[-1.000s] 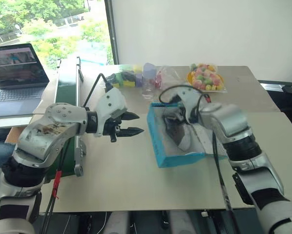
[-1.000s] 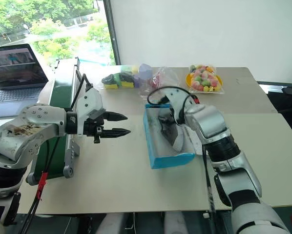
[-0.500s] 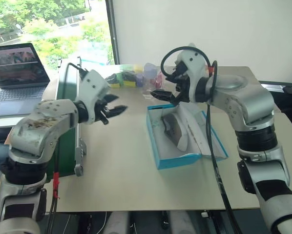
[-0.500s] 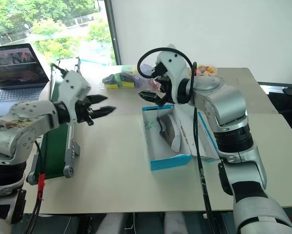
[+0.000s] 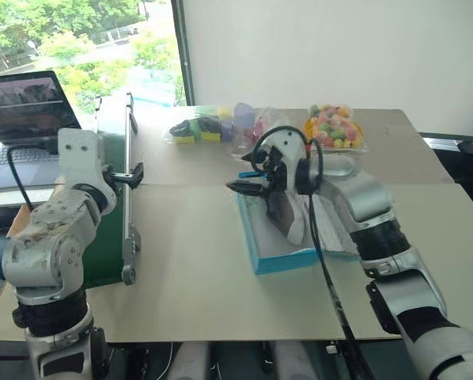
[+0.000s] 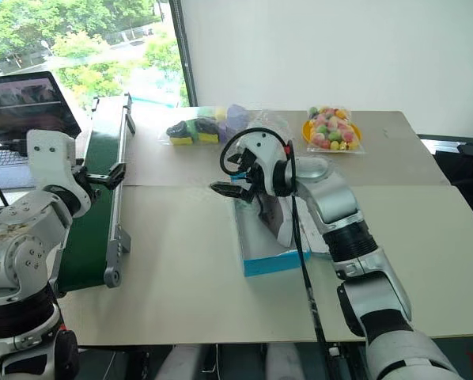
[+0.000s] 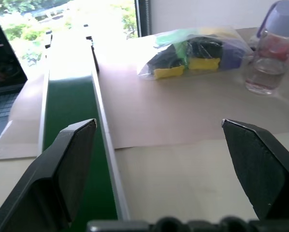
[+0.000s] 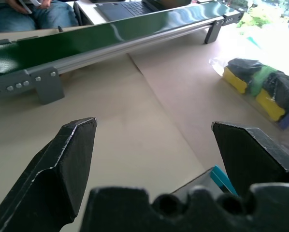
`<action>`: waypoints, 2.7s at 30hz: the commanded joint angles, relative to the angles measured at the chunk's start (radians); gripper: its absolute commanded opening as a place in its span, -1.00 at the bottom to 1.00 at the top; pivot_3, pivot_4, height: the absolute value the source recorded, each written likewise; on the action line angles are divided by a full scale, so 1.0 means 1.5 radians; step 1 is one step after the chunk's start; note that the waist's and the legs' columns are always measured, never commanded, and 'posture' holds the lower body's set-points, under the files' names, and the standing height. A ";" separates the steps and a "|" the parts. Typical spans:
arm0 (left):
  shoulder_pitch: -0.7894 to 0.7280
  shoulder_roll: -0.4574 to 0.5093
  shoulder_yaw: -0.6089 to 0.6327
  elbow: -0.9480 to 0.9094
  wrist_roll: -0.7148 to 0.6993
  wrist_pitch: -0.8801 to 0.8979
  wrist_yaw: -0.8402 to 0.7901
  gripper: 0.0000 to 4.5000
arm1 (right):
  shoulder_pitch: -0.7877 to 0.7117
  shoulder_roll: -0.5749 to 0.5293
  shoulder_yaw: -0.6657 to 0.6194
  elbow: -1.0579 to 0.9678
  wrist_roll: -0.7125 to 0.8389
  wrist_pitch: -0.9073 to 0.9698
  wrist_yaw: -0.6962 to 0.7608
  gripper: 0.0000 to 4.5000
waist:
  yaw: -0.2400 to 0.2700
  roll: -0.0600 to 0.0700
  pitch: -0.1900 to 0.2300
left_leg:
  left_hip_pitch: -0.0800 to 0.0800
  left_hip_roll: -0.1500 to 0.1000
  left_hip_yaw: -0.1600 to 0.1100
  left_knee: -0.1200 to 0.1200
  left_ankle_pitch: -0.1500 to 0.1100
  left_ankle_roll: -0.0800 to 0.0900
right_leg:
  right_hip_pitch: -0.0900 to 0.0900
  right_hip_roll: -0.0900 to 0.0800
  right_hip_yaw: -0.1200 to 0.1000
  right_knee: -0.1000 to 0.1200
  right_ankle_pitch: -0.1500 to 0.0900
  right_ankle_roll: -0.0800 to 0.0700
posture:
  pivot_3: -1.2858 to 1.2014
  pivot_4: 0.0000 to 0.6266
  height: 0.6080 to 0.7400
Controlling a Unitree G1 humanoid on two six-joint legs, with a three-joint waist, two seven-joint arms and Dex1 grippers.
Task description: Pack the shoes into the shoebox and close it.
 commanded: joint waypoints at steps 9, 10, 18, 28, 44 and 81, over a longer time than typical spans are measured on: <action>0.035 -0.015 0.030 0.018 0.064 -0.026 0.062 0.98 | -0.002 0.041 -0.035 0.055 -0.026 -0.057 -0.035 1.00 | 0.000 0.000 0.000 | 0.000 0.000 0.000 0.000 0.000 -0.001 | 0.000 0.000 0.000 0.000 0.000 -0.001 | 0.03 -0.52 0.97; 0.034 -0.021 0.034 0.024 0.061 -0.035 0.060 0.98 | 0.002 0.039 -0.035 0.056 -0.032 -0.061 -0.038 1.00 | 0.000 0.000 0.000 | 0.000 0.000 0.000 0.000 0.000 -0.001 | 0.000 0.000 0.000 0.000 0.000 -0.001 | 0.03 -0.52 0.97; 0.034 -0.022 0.035 0.071 0.061 -0.090 0.053 0.98 | -0.003 0.039 -0.063 0.080 -0.045 -0.085 -0.071 1.00 | 0.000 0.000 0.000 | 0.000 0.000 0.000 0.000 0.000 -0.001 | 0.000 0.000 0.000 0.000 0.001 -0.001 | 0.03 -0.52 0.97; 0.027 -0.014 0.018 0.107 0.068 -0.129 0.049 0.98 | -0.001 0.036 -0.069 0.072 -0.050 -0.076 -0.079 1.00 | 0.000 0.000 0.000 | 0.000 0.000 0.000 0.000 0.000 -0.001 | 0.000 0.000 0.000 0.000 0.001 -0.001 | 0.03 -0.52 0.97; 0.013 -0.007 -0.021 0.156 0.089 -0.174 0.036 0.98 | -0.010 0.070 -0.077 0.093 -0.045 -0.057 -0.092 1.00 | -0.001 0.000 0.000 | 0.000 0.000 0.000 0.000 0.000 -0.001 | 0.000 0.000 0.000 0.000 0.001 -0.001 | 0.03 -0.52 0.97; 0.022 0.010 0.012 0.540 0.066 -0.560 -0.087 0.98 | 0.051 0.069 -0.062 -0.072 -0.011 0.038 -0.048 1.00 | 0.001 0.000 0.000 | 0.000 0.001 0.000 -0.001 -0.001 -0.002 | -0.001 -0.002 -0.002 0.000 0.001 -0.001 | 0.03 -0.52 0.97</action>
